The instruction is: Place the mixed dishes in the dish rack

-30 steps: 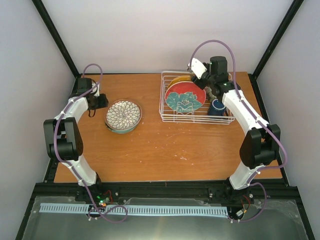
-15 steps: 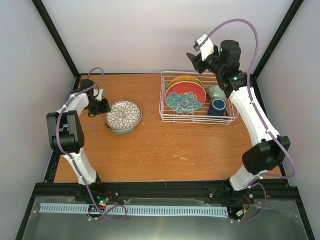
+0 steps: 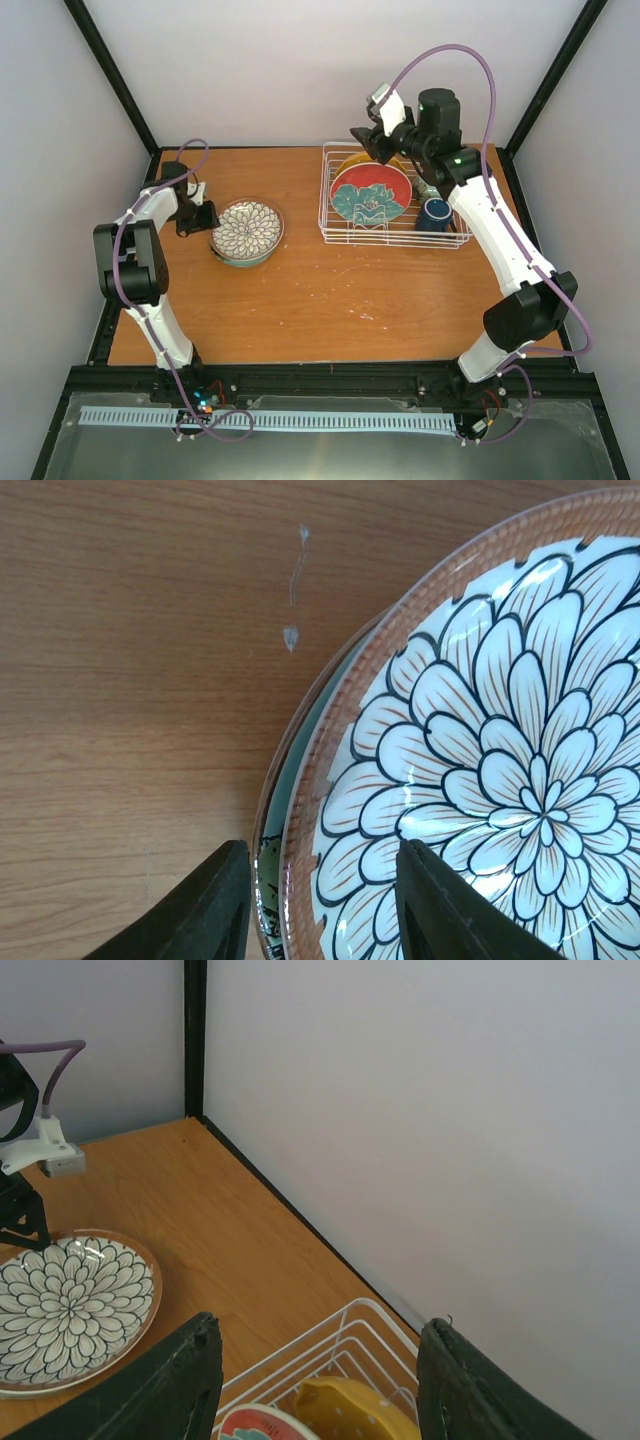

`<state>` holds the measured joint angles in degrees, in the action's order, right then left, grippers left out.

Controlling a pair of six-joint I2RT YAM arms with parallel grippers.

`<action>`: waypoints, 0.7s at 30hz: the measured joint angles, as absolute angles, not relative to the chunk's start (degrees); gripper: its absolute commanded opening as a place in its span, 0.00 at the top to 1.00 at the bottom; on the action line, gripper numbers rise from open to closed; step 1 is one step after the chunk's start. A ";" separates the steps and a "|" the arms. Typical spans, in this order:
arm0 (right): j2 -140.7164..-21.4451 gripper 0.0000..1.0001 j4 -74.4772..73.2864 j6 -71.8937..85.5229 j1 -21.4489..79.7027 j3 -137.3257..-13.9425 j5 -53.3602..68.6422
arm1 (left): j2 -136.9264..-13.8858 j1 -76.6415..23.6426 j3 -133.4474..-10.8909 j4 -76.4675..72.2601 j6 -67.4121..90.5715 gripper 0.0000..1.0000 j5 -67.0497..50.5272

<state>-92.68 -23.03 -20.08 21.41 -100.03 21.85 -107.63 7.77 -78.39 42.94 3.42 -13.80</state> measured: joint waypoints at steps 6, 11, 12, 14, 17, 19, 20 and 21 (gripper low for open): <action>-92.68 0.47 -24.71 -20.03 21.41 -100.07 21.87 | -107.70 7.77 -76.40 41.95 3.29 0.64 -14.63; -92.68 0.47 -25.15 -19.86 21.43 -100.38 21.85 | -107.87 7.77 -75.70 41.36 3.18 0.74 -15.00; -92.68 0.47 -25.28 -19.84 21.45 -100.53 21.82 | -107.90 7.77 -75.68 41.28 3.16 0.76 -15.03; -92.68 0.47 -25.58 -19.84 21.47 -100.88 21.74 | -108.07 7.77 -75.66 40.93 3.03 0.79 -15.27; -92.68 0.47 -26.11 -19.84 21.52 -101.12 21.65 | -108.29 7.94 -75.33 40.25 3.01 0.83 -15.66; -92.68 0.47 -26.48 -19.86 21.52 -101.16 21.63 | -108.42 7.97 -75.02 39.83 2.98 0.86 -15.84; -92.68 0.47 -26.65 -19.84 21.52 -101.19 21.61 | -108.44 7.97 -74.89 39.75 3.01 0.87 -15.88; -92.68 0.47 -26.89 -19.84 21.52 -101.21 21.61 | -108.49 7.97 -74.61 39.51 2.98 0.89 -16.12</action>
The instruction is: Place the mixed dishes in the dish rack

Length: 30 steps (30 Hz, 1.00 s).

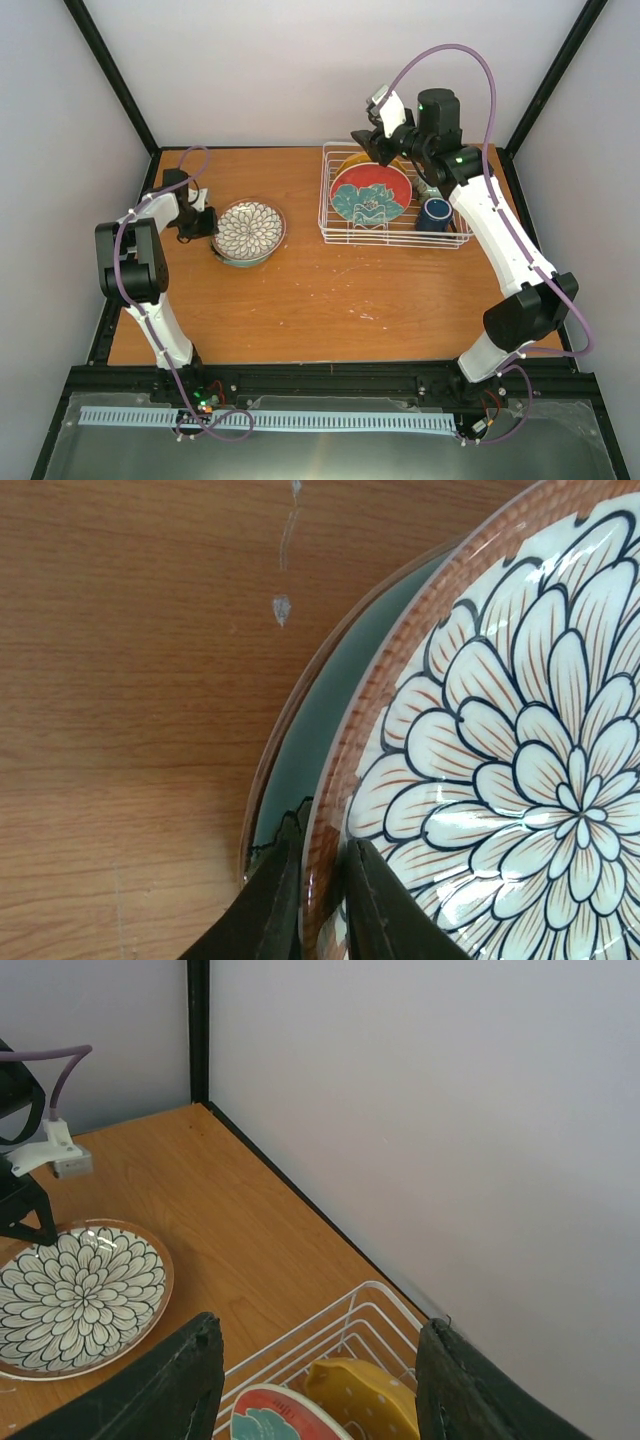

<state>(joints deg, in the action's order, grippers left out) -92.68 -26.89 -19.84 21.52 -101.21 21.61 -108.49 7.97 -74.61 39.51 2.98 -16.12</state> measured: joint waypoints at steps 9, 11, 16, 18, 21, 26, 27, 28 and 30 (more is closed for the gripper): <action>-92.88 0.48 -27.64 -19.64 21.52 -101.49 21.63 | -108.49 8.25 -74.22 38.52 3.05 0.99 -19.62; -93.01 0.48 -27.62 -19.42 21.52 -101.65 21.67 | -108.49 8.29 -74.22 38.35 3.03 0.99 -20.01; -93.36 0.48 -27.42 -18.61 21.52 -101.86 21.96 | -108.49 8.27 -74.19 37.54 3.05 0.99 -21.34; -93.73 0.48 -27.16 -18.24 21.52 -101.95 22.26 | -108.47 8.27 -74.22 37.19 3.07 0.99 -21.85; -94.28 0.49 -27.18 -17.65 21.52 -101.97 22.98 | -108.36 8.27 -74.39 37.12 3.07 0.99 -22.39; -95.02 0.49 -26.94 -16.32 21.52 -101.95 23.99 | -106.37 8.25 -74.83 37.32 3.05 0.99 -22.06; -95.11 0.49 -26.81 -16.05 21.52 -101.97 24.25 | -105.69 8.25 -74.87 37.30 3.05 0.99 -21.87; -95.20 0.49 -26.63 -15.73 21.52 -101.95 24.56 | -104.90 8.25 -74.96 37.32 3.07 0.99 -21.58; -95.39 0.49 -26.11 -15.11 21.52 -101.95 25.17 | -103.13 8.25 -75.22 37.17 3.05 0.99 -20.95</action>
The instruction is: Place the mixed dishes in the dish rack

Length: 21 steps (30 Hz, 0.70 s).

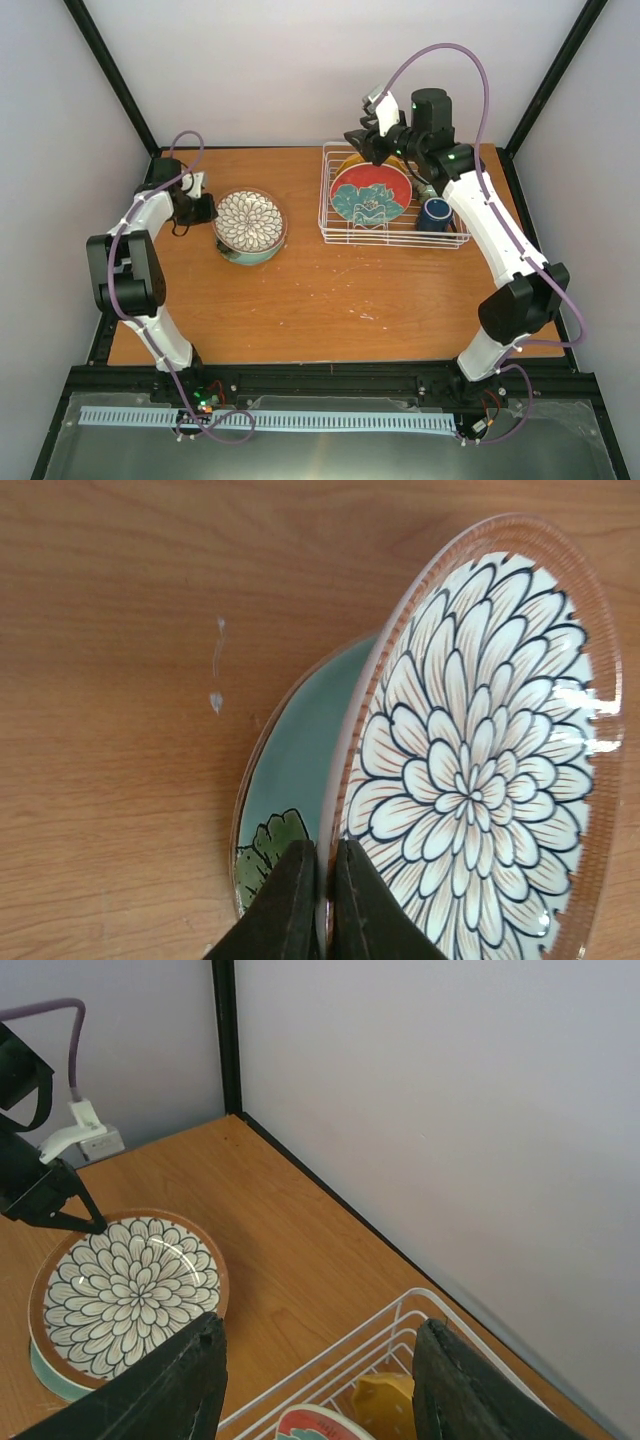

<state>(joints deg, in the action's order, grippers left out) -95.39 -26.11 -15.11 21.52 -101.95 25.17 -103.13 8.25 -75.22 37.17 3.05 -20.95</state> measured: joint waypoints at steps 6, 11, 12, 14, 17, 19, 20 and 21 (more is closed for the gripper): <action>-96.49 0.49 -25.28 -13.34 21.52 -101.97 26.98 | -99.20 8.08 -75.13 35.75 2.59 0.99 -18.57; -97.51 0.50 -24.32 -11.99 21.52 -101.97 28.38 | -97.32 8.12 -73.43 32.91 2.46 0.99 -18.35; -97.69 0.50 -24.25 -11.75 21.52 -101.97 28.67 | -97.21 8.14 -73.17 32.64 2.44 0.99 -18.44; -98.06 0.49 -24.21 -11.29 21.54 -102.00 29.32 | -97.21 8.14 -72.49 32.08 2.44 0.99 -18.61; -99.29 0.48 -24.58 -10.94 21.65 -102.85 30.39 | -97.06 8.14 -71.22 31.31 2.44 0.99 -18.65; -100.44 0.49 -25.08 -10.59 21.80 -103.74 31.68 | -96.66 8.14 -70.59 30.96 2.44 0.99 -18.76; -101.41 0.50 -25.56 -10.24 21.91 -104.55 32.69 | -96.42 8.14 -70.50 30.87 2.44 0.99 -18.76; -102.30 0.51 -25.93 -9.93 22.02 -105.27 33.58 | -96.14 8.14 -70.50 30.63 2.39 0.99 -18.74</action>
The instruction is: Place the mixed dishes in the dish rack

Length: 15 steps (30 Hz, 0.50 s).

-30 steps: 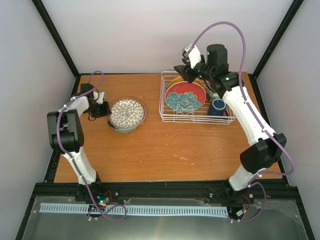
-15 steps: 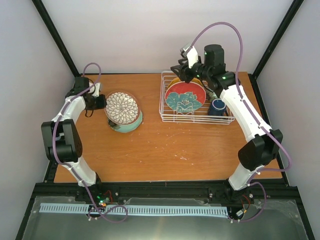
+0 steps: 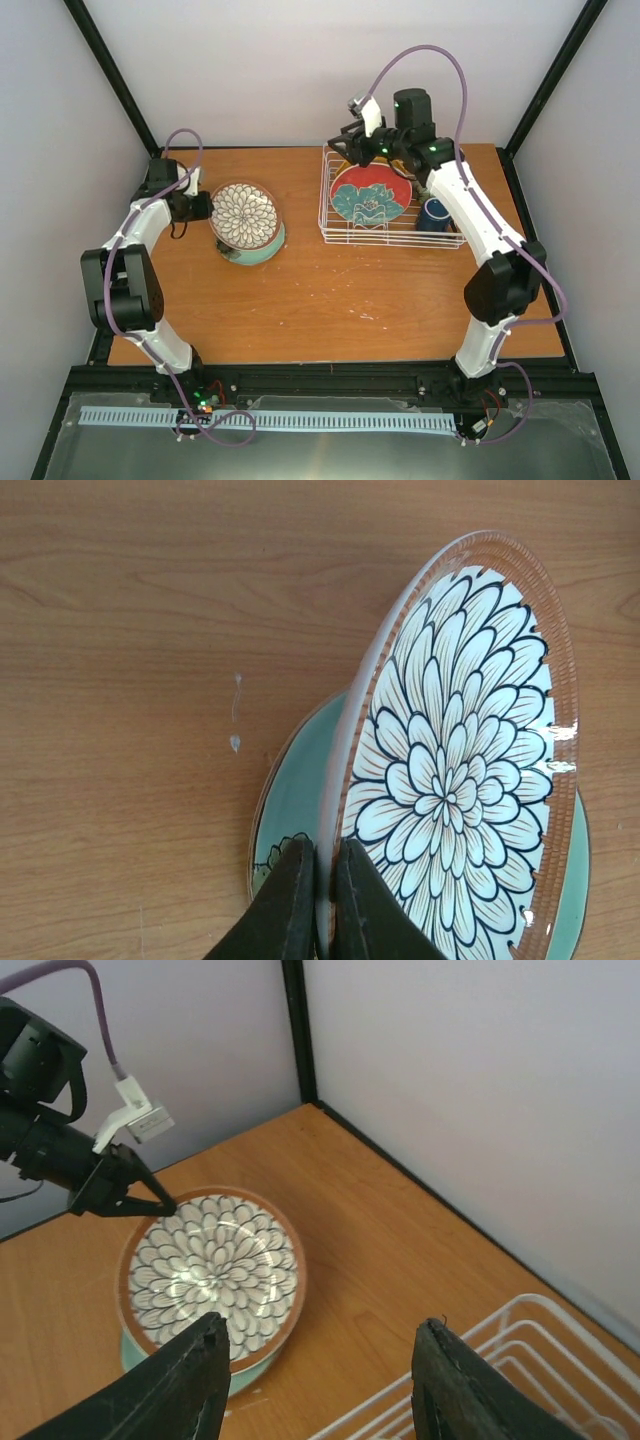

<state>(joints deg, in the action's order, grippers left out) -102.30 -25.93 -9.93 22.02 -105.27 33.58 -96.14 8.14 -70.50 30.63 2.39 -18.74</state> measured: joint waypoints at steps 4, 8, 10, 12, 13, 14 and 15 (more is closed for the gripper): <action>-106.17 0.51 -27.53 -8.34 22.70 -107.37 36.73 | -94.74 8.14 -70.24 28.10 2.37 0.99 -19.03; -109.27 0.51 -28.60 -7.29 23.88 -108.31 38.87 | -91.72 8.14 -67.79 24.25 2.37 0.99 -19.55; -110.63 0.51 -28.62 -6.72 24.47 -108.95 39.99 | -90.11 8.14 -66.24 22.70 2.37 1.00 -19.92; -111.79 0.50 -28.47 -5.98 24.88 -109.49 41.43 | -88.38 8.14 -64.07 20.56 2.42 0.99 -20.32; -112.25 0.50 -28.36 -5.56 24.99 -109.58 42.26 | -87.55 8.14 -62.87 19.44 2.42 0.99 -20.51; -112.71 0.49 -28.10 -5.02 25.17 -109.60 43.33 | -86.65 8.14 -61.67 18.39 2.44 0.99 -20.75; -113.16 0.49 -27.77 -4.60 25.19 -109.62 44.36 | -85.76 8.14 -60.38 17.21 2.44 0.99 -20.99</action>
<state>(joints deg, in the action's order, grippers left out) -113.16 -27.77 -4.60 25.19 -109.62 44.36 -85.76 8.14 -60.38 17.21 2.44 -20.99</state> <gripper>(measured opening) 0.498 0.054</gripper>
